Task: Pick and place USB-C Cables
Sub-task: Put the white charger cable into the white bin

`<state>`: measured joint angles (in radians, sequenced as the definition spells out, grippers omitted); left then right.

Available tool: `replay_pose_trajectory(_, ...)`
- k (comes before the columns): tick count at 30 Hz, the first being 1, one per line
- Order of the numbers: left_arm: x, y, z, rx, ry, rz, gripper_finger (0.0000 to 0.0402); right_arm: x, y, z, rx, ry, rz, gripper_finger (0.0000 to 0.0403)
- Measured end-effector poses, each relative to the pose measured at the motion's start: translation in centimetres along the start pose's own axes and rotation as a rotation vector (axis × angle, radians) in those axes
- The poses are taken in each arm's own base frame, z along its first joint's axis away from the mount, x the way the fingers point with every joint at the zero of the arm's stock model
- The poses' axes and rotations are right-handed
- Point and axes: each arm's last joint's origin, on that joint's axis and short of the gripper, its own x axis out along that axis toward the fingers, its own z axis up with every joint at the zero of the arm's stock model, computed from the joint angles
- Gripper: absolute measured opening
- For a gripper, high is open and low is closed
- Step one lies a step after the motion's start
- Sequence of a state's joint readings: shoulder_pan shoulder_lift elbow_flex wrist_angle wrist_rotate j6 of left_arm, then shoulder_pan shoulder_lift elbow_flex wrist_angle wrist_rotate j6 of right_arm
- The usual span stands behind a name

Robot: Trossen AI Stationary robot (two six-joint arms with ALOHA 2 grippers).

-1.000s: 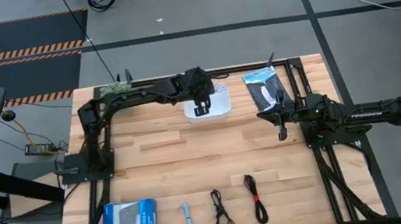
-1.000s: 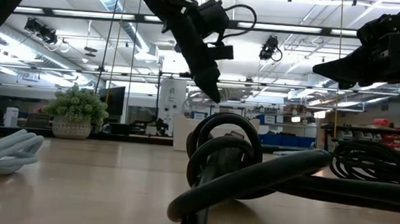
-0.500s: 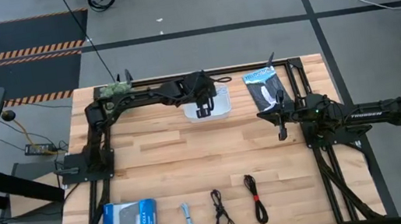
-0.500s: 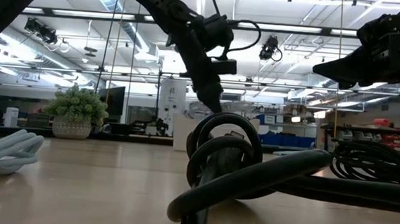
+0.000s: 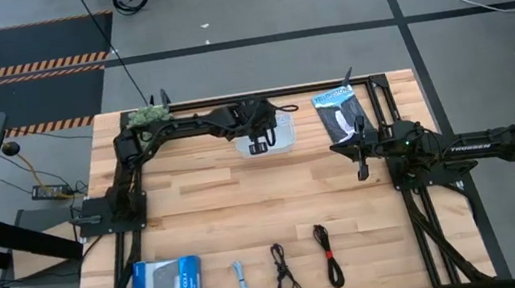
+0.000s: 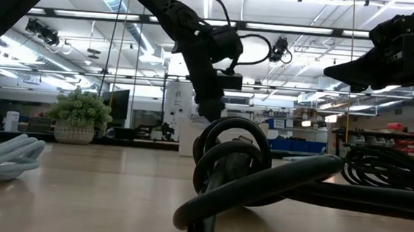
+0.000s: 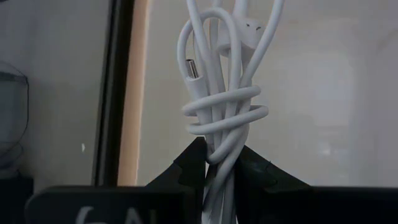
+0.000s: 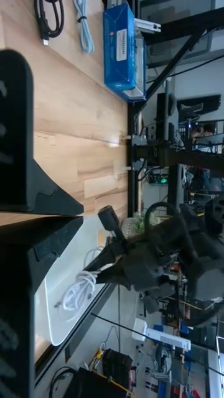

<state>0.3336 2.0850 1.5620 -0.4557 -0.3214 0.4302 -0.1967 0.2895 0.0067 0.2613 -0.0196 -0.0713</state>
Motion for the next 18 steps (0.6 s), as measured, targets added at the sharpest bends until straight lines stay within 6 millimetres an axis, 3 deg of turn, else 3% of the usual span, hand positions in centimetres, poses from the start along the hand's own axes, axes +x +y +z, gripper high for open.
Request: replay_pose_trajectory(18,0.77,-0.32,-0.68,0.016,0.057,-0.023,0.0071,0.00,0.00,-0.01,0.000,0.001,0.000,0.0020)
